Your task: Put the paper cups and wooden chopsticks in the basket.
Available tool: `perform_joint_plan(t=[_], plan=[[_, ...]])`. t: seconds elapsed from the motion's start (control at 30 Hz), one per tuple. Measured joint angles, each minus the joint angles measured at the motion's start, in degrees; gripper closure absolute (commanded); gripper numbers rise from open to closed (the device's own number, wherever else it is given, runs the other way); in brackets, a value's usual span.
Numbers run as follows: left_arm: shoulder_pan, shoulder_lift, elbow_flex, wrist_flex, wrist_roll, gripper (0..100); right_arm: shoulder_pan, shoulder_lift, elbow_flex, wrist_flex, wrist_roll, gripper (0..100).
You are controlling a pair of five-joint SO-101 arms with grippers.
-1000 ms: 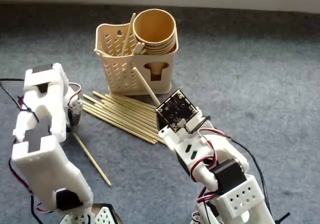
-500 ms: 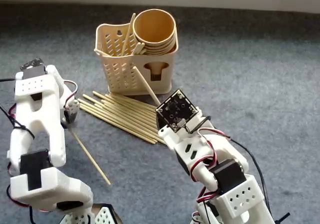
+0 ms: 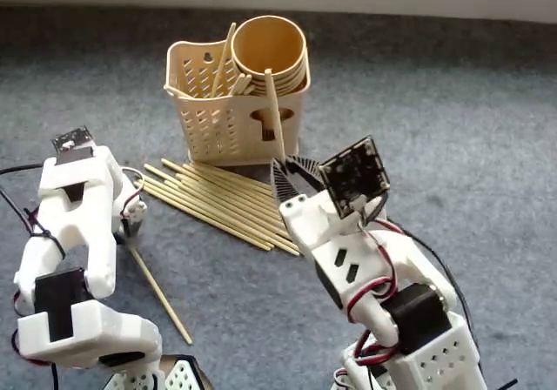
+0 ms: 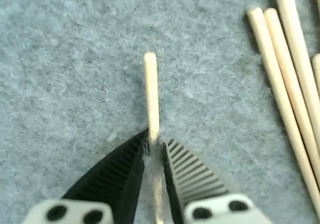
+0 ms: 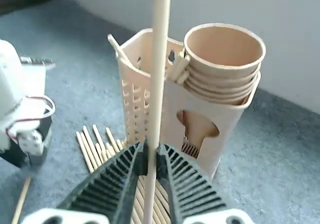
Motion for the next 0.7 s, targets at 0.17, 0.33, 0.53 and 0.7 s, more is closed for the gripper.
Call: perform_joint_plan(t=[0.17, 0.33, 0.53, 0.7], plan=[[0.0, 0.0, 0.5, 0.0, -0.2, 100, -6.9, -0.2, -4.7, -7.2, -0.7, 98.8], [0.0, -0.4, 0.8, 0.0, -0.4, 100, -9.6, 3.3, -4.5, -20.2, 5.1, 98.9], [0.0, -0.5, 0.8, 0.0, -0.4, 100, -9.6, 14.6, -4.5, -38.9, 6.3, 98.9], [-1.8, -0.5, 0.8, -0.3, -0.3, 100, -9.6, 23.8, -4.5, -54.5, 6.3, 98.9]])
